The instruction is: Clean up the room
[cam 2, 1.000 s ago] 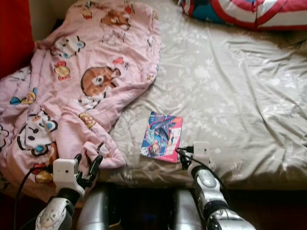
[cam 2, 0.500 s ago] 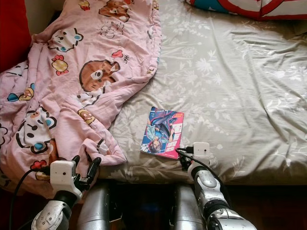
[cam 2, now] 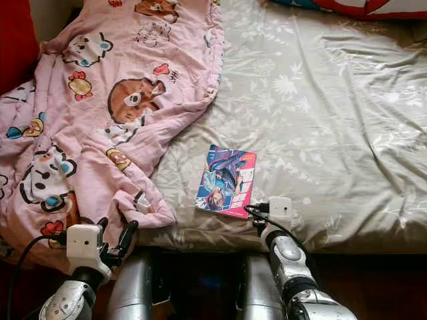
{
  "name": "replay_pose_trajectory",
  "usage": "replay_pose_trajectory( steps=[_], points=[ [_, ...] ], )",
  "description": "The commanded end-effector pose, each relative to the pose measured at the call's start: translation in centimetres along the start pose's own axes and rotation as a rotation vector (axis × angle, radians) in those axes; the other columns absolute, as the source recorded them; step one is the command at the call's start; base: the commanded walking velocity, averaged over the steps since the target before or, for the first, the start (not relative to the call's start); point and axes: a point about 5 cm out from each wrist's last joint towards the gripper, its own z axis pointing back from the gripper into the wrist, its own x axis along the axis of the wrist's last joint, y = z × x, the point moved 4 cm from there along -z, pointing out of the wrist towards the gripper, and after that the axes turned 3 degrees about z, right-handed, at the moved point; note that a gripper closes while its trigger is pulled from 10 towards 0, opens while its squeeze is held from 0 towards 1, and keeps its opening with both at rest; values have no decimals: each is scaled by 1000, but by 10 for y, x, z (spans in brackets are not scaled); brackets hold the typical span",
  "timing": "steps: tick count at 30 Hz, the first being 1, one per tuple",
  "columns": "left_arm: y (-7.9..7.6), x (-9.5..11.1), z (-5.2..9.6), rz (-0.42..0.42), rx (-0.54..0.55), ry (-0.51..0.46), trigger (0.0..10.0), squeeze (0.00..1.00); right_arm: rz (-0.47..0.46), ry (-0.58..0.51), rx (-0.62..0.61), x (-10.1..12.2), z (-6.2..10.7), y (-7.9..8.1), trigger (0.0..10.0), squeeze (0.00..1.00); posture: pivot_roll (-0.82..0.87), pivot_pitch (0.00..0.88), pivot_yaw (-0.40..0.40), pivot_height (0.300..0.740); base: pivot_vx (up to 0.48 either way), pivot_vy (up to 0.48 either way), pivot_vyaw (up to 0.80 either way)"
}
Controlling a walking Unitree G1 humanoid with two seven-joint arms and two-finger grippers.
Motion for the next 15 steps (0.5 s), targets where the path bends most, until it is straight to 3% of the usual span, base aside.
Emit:
replay_pose_trajectory(
  steps=[1,15],
  points=[
    [2,-4,5,-23,4,25,10000,0,-9,39,-2,-14,3,1,0,0,48,327,-2,617,0,0,0],
    [3,-6,5,-37,3,32,10000,0,0,51,18,-18,4,7,0,0,51,302,-2,617,0,0,0]
  ],
)
